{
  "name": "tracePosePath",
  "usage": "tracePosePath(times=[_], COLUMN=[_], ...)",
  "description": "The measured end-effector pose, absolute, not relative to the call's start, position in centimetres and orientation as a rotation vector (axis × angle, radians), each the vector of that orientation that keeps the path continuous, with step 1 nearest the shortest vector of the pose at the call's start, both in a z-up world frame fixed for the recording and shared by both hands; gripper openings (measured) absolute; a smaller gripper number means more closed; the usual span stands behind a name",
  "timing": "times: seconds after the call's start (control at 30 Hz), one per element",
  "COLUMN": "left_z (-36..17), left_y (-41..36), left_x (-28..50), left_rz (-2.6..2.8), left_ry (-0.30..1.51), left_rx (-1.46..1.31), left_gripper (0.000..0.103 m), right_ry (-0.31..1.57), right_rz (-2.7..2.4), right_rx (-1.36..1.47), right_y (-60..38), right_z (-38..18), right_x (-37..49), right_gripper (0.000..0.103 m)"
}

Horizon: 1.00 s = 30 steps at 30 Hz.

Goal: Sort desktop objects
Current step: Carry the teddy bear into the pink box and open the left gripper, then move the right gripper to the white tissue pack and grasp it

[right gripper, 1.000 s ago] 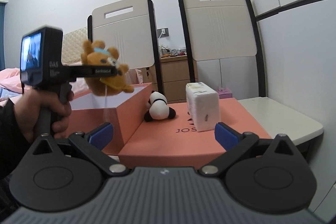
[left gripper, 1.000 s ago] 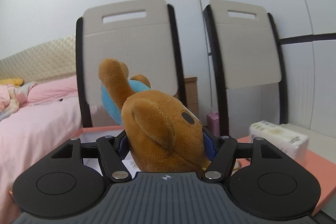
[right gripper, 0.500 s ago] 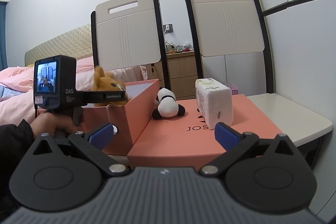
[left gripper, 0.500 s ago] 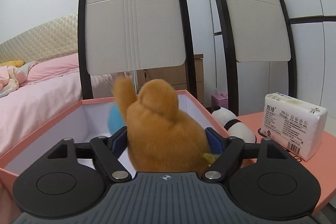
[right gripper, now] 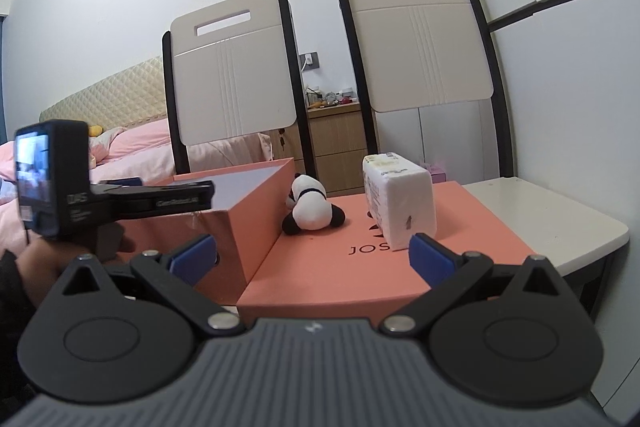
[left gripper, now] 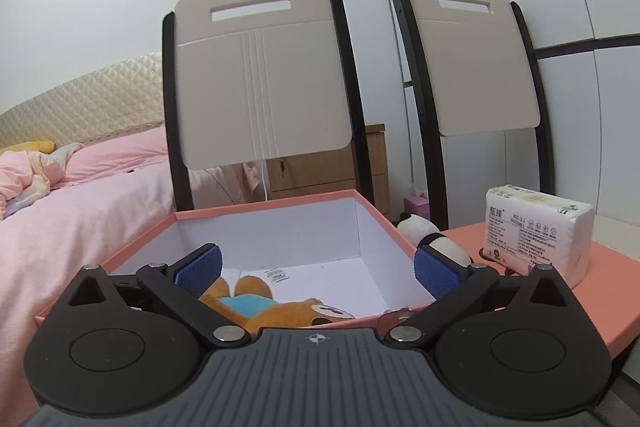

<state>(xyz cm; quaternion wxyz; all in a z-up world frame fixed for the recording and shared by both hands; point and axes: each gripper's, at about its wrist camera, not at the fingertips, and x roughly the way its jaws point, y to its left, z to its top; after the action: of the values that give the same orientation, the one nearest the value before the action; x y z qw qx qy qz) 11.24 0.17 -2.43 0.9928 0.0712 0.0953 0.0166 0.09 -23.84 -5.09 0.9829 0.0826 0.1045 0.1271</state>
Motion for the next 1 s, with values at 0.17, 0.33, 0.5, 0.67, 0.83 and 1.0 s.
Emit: tracePosePath(times=[0.17, 0.33, 0.5, 0.67, 0.83, 1.0], left_z=[-2.0, -1.2, -1.2, -1.5, -1.7, -1.7], left_y=[1.0, 1.0, 1.8, 2.9, 3.1, 3.6], left_x=[9.3, 8.2, 6.8, 5.3, 3.6, 2.0], left_rz=[0.032, 0.029, 0.038, 0.081, 0.084, 0.081], left_ry=[0.175, 0.164, 0.158, 0.164, 0.154, 0.121], left_rx=[0.11, 0.074, 0.055, 0.04, 0.053, 0.059], left_gripper=[0.103, 0.103, 0.103, 0.103, 0.103, 0.103], right_ry=[0.158, 0.088, 0.034, -0.061, -0.104, -0.054], right_rz=[0.22, 0.194, 0.226, 0.248, 0.218, 0.239], right_rx=[0.159, 0.159, 0.154, 0.139, 0.135, 0.195], right_y=[-23.8, -23.8, -23.5, -23.2, -23.0, -23.6], right_z=[-4.9, -4.6, -4.6, -4.3, -4.1, -4.0], right_x=[-0.6, -1.0, -1.3, -2.0, -1.8, -0.9], right_gripper=[0.103, 0.103, 0.103, 0.103, 0.103, 0.103])
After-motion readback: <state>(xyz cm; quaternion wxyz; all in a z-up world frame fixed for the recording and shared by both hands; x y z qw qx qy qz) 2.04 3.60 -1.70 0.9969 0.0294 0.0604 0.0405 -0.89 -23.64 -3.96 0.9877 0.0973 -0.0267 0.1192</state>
